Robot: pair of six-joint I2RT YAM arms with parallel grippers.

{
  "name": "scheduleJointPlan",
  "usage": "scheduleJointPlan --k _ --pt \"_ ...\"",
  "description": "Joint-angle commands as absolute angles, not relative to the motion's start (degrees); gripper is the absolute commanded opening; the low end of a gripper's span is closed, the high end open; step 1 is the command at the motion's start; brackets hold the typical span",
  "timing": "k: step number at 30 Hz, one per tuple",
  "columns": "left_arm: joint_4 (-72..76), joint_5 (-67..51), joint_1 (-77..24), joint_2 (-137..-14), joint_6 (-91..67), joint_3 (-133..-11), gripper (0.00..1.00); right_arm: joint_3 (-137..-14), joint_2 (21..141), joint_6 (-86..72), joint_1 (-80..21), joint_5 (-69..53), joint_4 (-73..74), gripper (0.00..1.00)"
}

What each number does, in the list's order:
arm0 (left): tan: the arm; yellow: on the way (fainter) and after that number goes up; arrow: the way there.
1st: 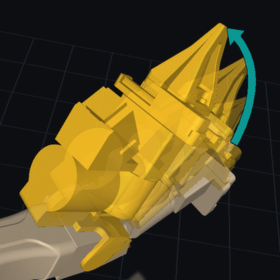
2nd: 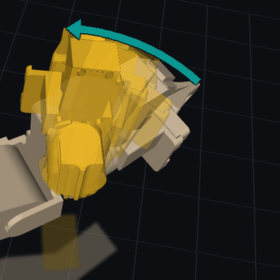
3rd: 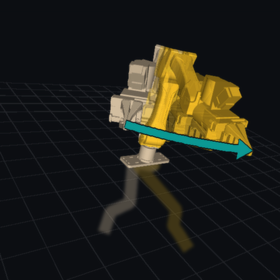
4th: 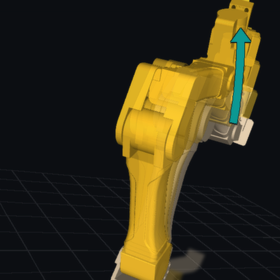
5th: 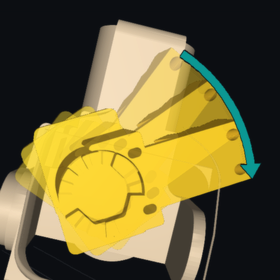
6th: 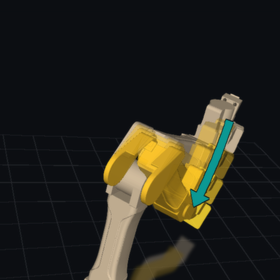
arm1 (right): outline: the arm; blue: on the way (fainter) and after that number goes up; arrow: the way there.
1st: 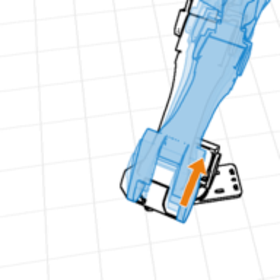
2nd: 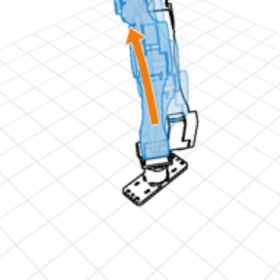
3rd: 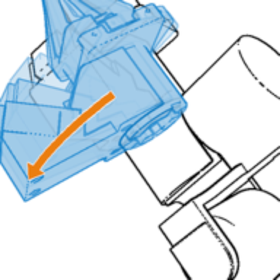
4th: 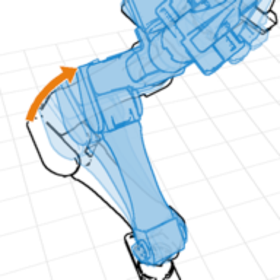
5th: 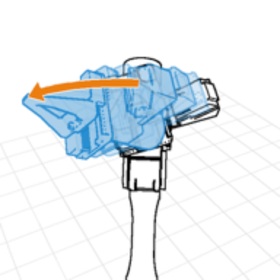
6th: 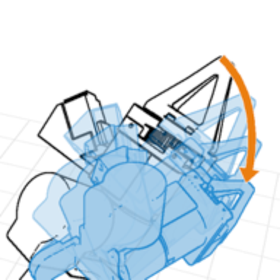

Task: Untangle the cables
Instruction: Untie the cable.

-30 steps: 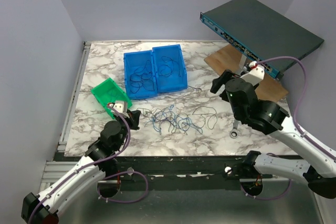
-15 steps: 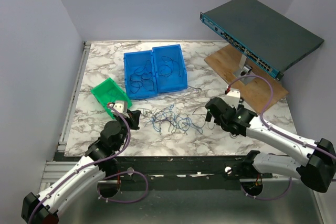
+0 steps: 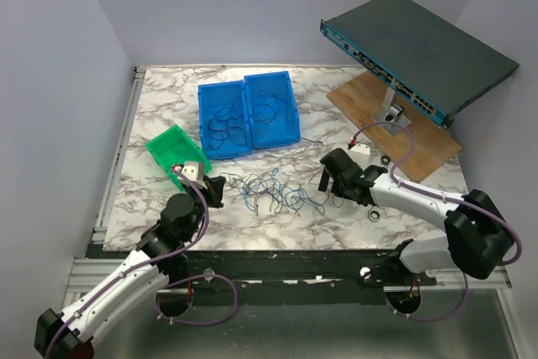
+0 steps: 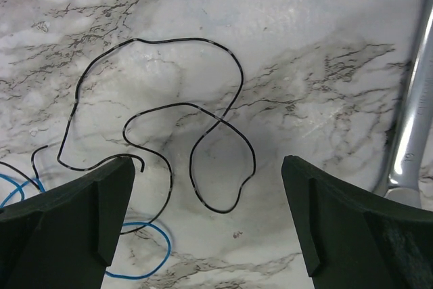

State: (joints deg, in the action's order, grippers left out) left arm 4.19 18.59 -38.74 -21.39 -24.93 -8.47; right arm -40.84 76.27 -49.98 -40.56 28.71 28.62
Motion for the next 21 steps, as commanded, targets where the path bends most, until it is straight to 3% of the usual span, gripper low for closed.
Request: scheduleJointPlan --k 1,6,9,12,14,16,17,21 --pt "5.6 17.7 -38.8 -21.0 -25.1 -8.8 0.0 -39.9 80.5 -49.6 -39.8 25.0 23.1 1.0" --pt "5.9 17.8 -38.8 -21.6 -25.1 -8.9 0.0 -38.1 83.9 -50.3 -39.7 24.0 21.3 0.99" --pt "5.8 17.8 -38.8 -22.0 -25.1 -9.1 0.0 -36.1 85.1 -50.7 -39.6 22.4 19.1 0.89" --pt "5.8 17.9 -38.8 -22.0 -25.1 -9.1 0.0 -35.4 85.4 -49.4 -39.6 20.6 16.9 0.68" --pt "5.8 17.9 -38.8 -21.9 -25.1 -9.0 0.0 -35.9 84.0 -47.0 -39.6 19.4 16.0 0.41" --pt "5.9 17.9 -38.8 -21.9 -25.1 -9.0 0.0 -36.7 81.5 -46.1 -39.6 20.9 16.8 0.05" --pt "5.9 18.0 -38.8 -22.0 -25.1 -9.0 0.0 -37.5 80.0 -46.0 -39.6 22.0 18.1 0.01" --pt "5.7 18.1 -38.8 -21.9 -25.1 -9.1 0.0 -40.6 75.5 -44.6 -39.6 24.6 22.5 0.01"
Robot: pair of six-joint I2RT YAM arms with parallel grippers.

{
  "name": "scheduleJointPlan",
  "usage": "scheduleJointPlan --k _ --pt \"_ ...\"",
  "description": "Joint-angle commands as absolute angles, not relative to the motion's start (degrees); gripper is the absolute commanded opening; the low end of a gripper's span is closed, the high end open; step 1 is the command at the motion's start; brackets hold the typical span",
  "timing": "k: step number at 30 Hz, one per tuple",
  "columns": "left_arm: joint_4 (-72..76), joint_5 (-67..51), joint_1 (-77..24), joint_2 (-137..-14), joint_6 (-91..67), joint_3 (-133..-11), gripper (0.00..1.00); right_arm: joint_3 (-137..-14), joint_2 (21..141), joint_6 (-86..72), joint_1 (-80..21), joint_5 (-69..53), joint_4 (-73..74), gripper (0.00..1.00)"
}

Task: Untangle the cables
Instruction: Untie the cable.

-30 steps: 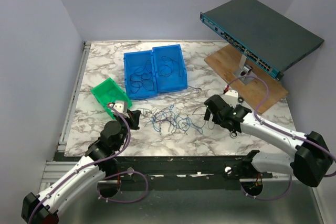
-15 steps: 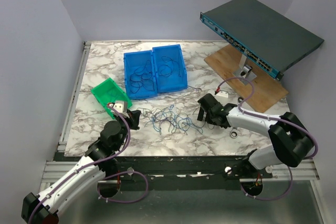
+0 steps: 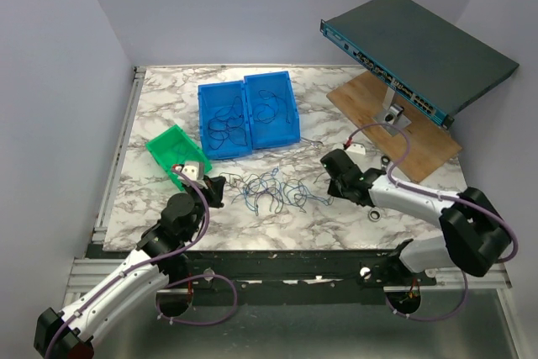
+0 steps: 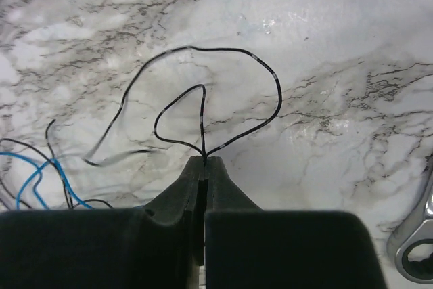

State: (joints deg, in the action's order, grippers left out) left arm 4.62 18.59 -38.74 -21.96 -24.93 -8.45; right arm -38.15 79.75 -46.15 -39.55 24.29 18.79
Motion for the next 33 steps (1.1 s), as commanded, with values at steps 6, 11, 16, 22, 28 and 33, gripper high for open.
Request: scheduleJointPlan --k 6,11,16,22,28,33 --pt "5.8 18.1 -38.8 -22.0 -25.2 -9.1 0.0 -44.5 67.4 -42.2 -39.6 26.1 26.2 0.01" --pt "6.8 17.4 -38.8 -23.9 -25.0 -9.3 0.0 -46.2 58.7 -34.6 -39.6 22.7 22.1 0.01" --pt "6.9 15.9 -38.8 -27.9 -24.2 -11.1 0.0 -49.5 53.2 -31.0 -39.6 18.8 17.7 0.01" --pt "8.1 14.0 -38.8 -30.1 -23.7 -11.5 0.02 -57.6 54.8 -29.7 -39.6 15.9 16.4 0.01" --pt "9.0 8.6 -38.8 -32.4 -21.8 -12.9 0.8 -66.4 57.2 -29.4 -39.6 12.1 14.8 0.01" --pt "12.3 3.5 -38.8 -33.4 -20.6 -14.7 0.96 -71.6 59.2 -29.9 -39.6 6.9 14.5 0.01"
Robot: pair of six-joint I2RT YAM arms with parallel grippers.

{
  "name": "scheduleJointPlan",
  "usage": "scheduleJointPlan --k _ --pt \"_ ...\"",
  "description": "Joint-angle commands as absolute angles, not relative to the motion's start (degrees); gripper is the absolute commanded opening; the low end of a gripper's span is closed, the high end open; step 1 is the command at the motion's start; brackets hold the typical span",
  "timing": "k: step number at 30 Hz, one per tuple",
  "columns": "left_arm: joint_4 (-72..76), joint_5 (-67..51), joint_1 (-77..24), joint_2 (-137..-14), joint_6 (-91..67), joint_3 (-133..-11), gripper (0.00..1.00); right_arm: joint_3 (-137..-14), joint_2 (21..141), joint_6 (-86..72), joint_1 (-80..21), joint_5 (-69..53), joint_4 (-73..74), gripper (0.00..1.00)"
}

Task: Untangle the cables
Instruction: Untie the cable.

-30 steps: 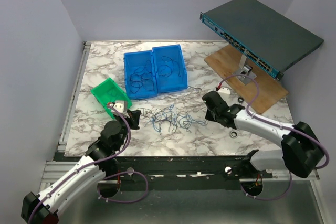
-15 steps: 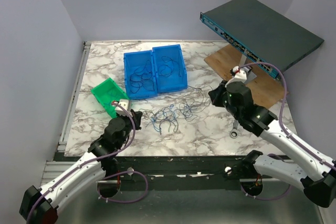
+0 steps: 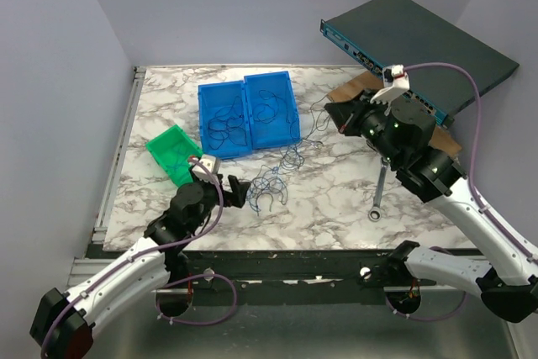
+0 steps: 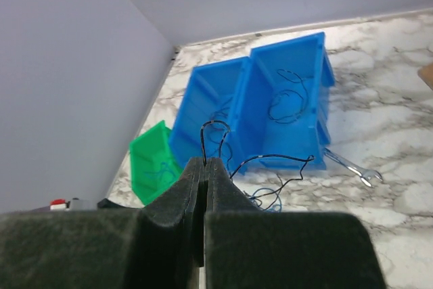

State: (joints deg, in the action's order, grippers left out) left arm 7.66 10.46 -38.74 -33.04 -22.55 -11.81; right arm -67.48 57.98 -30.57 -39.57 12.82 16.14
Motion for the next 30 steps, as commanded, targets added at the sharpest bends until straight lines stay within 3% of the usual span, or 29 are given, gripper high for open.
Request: scheduleJointPlan --k 1,5,21,24,25,28,29,30 --pt "14.6 0.9 -38.8 -34.0 -20.4 -15.0 0.96 -72.2 59.5 -30.0 -39.6 6.0 14.5 0.01" --pt "23.2 -6.7 -38.8 -39.6 -20.1 -17.6 0.97 -74.4 60.4 -31.2 -39.6 5.1 14.2 0.01" --pt "38.7 -13.5 -40.6 -73.2 -26.9 -26.6 0.94 -84.5 63.7 -33.3 -39.6 1.8 13.6 0.01" --pt "41.4 -11.9 -41.2 -80.4 -28.8 -29.6 0.8 -85.1 63.4 -34.1 -39.6 3.0 13.6 0.01" --pt "41.5 -10.5 -41.1 -82.7 -29.6 -30.8 0.67 -85.4 63.1 -34.2 -39.6 3.3 13.7 0.01" --pt "41.7 -6.3 -41.0 -86.1 -32.0 -32.2 0.13 -86.6 61.8 -34.1 -39.7 6.3 15.0 0.01" --pt "41.1 -5.2 -41.0 -86.3 -33.0 -32.4 0.0 -87.6 61.4 -33.4 -39.6 8.9 16.0 0.01" --pt "40.6 -4.1 -41.0 -86.2 -33.5 -32.1 0.0 -88.6 61.0 -32.7 -39.6 11.5 17.3 0.01"
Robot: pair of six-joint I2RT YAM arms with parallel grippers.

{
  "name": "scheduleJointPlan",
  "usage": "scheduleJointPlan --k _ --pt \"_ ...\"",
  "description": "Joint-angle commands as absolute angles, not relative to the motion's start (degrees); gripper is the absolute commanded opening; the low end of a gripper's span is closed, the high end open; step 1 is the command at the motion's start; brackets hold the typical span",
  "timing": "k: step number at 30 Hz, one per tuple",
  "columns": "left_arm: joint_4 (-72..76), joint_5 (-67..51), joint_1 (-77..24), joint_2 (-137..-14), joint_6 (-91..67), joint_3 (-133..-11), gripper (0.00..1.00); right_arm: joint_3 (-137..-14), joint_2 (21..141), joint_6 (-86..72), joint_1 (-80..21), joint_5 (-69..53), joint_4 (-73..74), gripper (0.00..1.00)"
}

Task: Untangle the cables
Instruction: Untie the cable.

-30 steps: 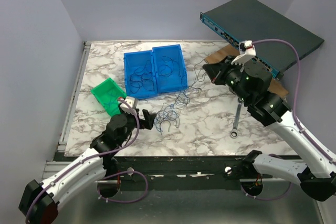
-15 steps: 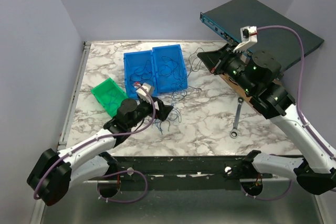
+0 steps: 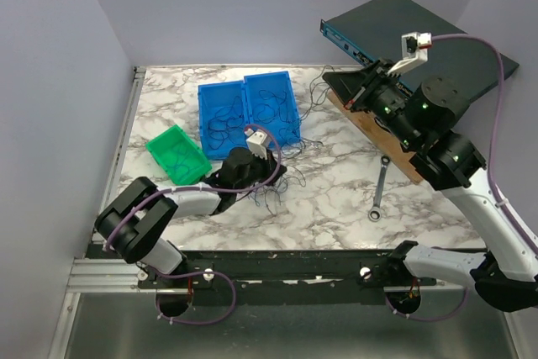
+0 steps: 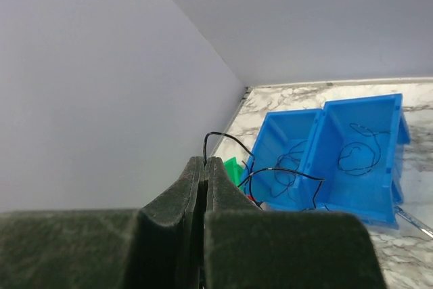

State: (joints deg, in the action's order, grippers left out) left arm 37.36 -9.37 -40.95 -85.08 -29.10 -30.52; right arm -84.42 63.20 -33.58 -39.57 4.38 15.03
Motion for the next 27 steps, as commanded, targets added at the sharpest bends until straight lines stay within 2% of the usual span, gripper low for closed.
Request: scheduleJointPlan --k 1,6,14,20,27 --pt "40.6 -3.5 -41.0 -86.1 -34.0 -31.5 0.0 -90.0 60.6 -31.6 -39.6 14.6 18.2 0.01" --pt "37.5 -0.9 -40.5 -85.0 -37.9 -27.7 0.0 -96.0 59.4 -25.6 -39.6 24.6 19.0 0.01" --pt "35.2 2.4 -40.3 -80.5 -43.2 -19.3 0.0 -101.2 60.0 -21.6 -39.6 32.9 17.4 0.01" --pt "25.0 7.4 -40.3 -71.6 -43.2 -16.9 0.0 -97.8 59.7 -22.3 -39.6 36.7 15.2 0.01" --pt "16.7 15.6 -37.4 -55.9 -49.3 -9.3 0.0 -97.0 56.8 -16.1 -39.6 52.3 9.4 0.01"
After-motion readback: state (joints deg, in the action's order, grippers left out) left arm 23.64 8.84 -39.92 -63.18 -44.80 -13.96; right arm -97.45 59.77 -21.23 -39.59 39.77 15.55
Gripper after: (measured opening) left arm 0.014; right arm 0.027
